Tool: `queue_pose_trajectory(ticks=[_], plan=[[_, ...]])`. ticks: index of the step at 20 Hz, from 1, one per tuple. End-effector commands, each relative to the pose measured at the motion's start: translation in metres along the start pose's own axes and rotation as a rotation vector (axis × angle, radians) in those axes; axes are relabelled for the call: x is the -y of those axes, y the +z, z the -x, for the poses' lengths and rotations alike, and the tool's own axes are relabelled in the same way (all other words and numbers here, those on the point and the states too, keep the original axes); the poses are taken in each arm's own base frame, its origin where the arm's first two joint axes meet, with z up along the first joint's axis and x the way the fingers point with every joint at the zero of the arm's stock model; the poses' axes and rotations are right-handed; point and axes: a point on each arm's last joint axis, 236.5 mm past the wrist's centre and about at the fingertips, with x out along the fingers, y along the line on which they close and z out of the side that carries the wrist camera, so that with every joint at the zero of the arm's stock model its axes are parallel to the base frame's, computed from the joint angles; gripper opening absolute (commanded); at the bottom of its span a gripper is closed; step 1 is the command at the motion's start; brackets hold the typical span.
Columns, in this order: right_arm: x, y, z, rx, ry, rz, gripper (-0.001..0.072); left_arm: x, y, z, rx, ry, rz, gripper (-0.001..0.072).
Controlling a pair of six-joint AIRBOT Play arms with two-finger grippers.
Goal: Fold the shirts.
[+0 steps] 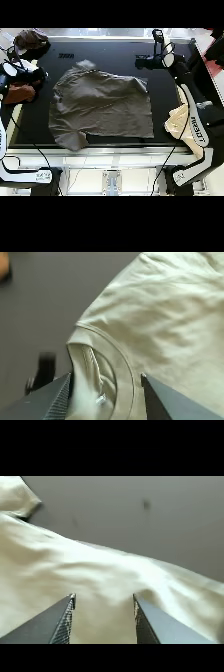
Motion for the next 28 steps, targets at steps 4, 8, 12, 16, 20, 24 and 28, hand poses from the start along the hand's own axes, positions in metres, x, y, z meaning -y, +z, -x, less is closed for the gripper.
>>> queue_pose_trajectory(ticks=[4,8,12,16,20,24,28], plan=[[0.065,0.042,0.090,-0.085,-0.142,0.040,0.0406,-0.084,0.101,0.143,0.387,0.219,0.005,0.0529],[0.111,0.030,0.213,-0.180,-0.278,0.062,0.0407,-0.208,0.007,0.243,0.158,0.560,0.194,0.0486],[0.125,-0.027,0.269,-0.286,-0.303,0.043,0.0407,-0.246,-0.129,0.238,-0.156,0.505,0.612,0.0484],[0.115,-0.080,0.265,-0.259,-0.215,-0.059,0.0408,-0.177,-0.187,0.169,-0.346,-0.023,0.747,0.0485],[0.088,-0.131,0.235,-0.252,-0.087,-0.191,0.0407,-0.139,-0.241,0.122,-0.520,-0.203,0.714,0.0487],[0.075,-0.153,0.222,-0.268,-0.021,-0.269,0.0407,-0.113,-0.273,0.087,-0.638,-0.261,0.652,0.0487],[0.071,-0.152,0.222,-0.266,-0.006,-0.277,0.0407,-0.088,-0.284,0.051,-0.678,-0.311,0.525,0.0486]])
